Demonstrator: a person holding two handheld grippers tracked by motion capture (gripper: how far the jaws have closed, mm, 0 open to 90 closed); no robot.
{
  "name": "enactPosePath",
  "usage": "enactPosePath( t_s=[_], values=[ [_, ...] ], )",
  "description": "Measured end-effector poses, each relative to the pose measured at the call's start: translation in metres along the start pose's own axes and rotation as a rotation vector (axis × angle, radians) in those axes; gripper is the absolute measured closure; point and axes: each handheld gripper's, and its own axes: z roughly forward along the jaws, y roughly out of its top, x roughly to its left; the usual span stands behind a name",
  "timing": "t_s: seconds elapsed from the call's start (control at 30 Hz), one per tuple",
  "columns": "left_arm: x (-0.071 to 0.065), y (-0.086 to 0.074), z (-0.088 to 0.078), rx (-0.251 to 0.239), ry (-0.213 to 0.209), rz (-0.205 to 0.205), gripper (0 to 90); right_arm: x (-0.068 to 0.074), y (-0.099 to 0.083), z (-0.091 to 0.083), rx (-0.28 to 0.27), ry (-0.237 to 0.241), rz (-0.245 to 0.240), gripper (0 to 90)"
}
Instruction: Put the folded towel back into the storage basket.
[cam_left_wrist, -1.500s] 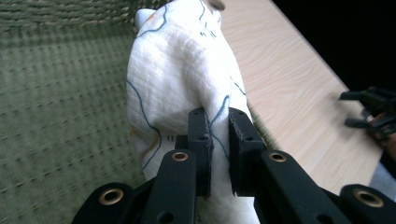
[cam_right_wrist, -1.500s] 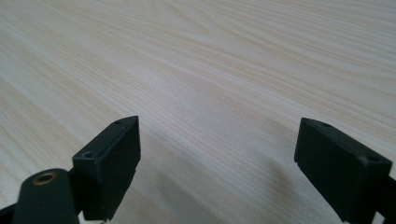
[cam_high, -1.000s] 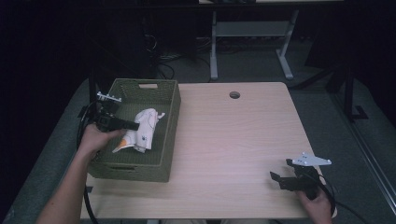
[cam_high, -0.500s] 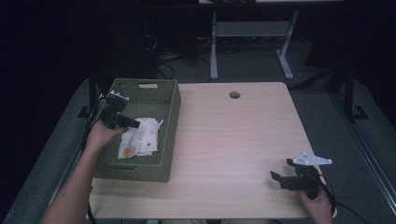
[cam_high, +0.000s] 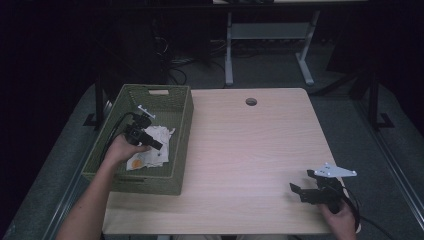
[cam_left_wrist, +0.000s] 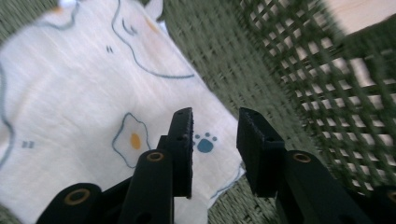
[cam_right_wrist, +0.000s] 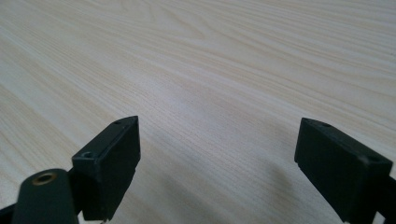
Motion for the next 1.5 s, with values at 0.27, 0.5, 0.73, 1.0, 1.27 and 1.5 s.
enactPosePath(
  t_s=[0.27,0.5,0.73,1.0,1.27,1.5],
  values=[
    [0.0,0.004,0.024,0.104,0.001,-0.006,56.4,-0.001,0.0,0.0,-0.001,0.0,0.004,14.0],
    [-0.008,0.005,0.034,0.148,0.082,0.048,63.6,-0.001,0.0,-0.001,-0.005,-0.002,0.004,13.9],
    [-0.007,0.005,0.032,0.156,0.067,0.046,88.1,-0.001,0.0,-0.002,-0.011,-0.003,0.004,13.9],
    [-0.005,-0.001,0.019,0.144,-0.126,0.058,81.6,-0.002,0.0,-0.001,-0.006,-0.003,0.004,13.9],
    [0.005,-0.005,0.018,0.153,-0.047,0.009,76.1,-0.001,0.0,0.0,-0.005,-0.004,0.002,13.9],
    [0.005,-0.006,0.013,0.114,-0.023,0.004,75.0,-0.002,0.0,-0.002,-0.01,-0.001,0.007,13.9]
  ],
)
